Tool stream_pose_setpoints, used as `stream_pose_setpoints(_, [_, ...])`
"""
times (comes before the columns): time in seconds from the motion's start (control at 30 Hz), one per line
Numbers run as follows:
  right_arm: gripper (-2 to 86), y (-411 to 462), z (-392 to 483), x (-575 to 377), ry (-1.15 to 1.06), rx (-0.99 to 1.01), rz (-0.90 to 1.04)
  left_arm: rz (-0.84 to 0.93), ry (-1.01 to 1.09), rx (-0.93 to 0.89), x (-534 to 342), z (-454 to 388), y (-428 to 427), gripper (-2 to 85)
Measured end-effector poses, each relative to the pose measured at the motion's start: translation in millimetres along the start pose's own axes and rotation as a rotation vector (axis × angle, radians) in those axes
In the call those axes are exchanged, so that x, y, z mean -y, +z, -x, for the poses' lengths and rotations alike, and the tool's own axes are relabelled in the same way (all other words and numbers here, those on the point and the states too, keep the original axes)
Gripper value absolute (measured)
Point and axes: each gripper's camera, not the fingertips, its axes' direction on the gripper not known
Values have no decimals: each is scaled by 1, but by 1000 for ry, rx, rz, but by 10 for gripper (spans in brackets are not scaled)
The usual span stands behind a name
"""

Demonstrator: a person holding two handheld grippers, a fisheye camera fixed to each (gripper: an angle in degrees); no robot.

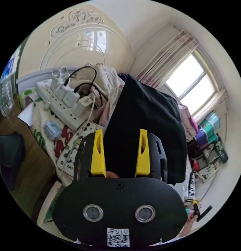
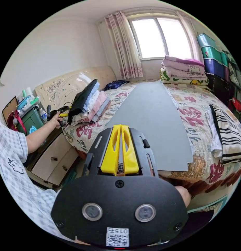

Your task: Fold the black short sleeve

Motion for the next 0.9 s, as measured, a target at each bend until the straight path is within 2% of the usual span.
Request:
stream_pose_setpoints(0.07, [-6, 5, -7, -24, 20, -10, 13, -18, 18, -49, -5, 8, -10, 112])
stream_pose_setpoints(0.13, [-6, 11, -14, -43, 54, 0, 38, -113, 96, -15, -14, 1, -29, 45])
stream_pose_setpoints(0.2, [-6, 20, -19, -60, 51, 78, 53, -153, 226, -136, -18, -14, -45, 1])
stream_pose_setpoints(0.27, [-6, 28, -15, -66, 20, 127, 45, -158, 301, -231, -21, -31, -54, -3])
stream_pose_setpoints(0.33, [-5, 37, -5, -69, -37, 156, 34, -180, 402, -169, -27, -51, -62, -2])
stream_pose_setpoints(0.37, [-5, 43, 3, -71, -73, 168, 36, -228, 408, -79, -30, -53, -68, 0])
stream_pose_setpoints(0.4, [-5, 48, 12, -74, -107, 182, 33, -284, 360, 6, -28, -43, -70, 4])
stream_pose_setpoints(0.47, [-5, 53, 26, -86, -160, 205, 16, -280, 251, 83, -17, -14, -63, 18])
stream_pose_setpoints(0.5, [-5, 57, 31, -99, -176, 216, 10, -199, 171, 76, -5, 9, -51, 80])
stream_pose_setpoints(0.57, [-5, 66, 35, -123, -187, 235, 15, -21, 54, -2, 7, 40, -28, 120])
stream_pose_setpoints(0.6, [-5, 73, 33, -141, -180, 252, 22, 18, 64, -57, 5, 47, -18, 120])
stream_pose_setpoints(0.73, [-3, 95, 14, -188, -92, 322, 44, -90, 148, -55, -11, 38, -32, 47])
stream_pose_setpoints(0.9, [15, 114, 4, -224, -88, 349, 10, -137, 324, -306, -34, -17, -47, 19])
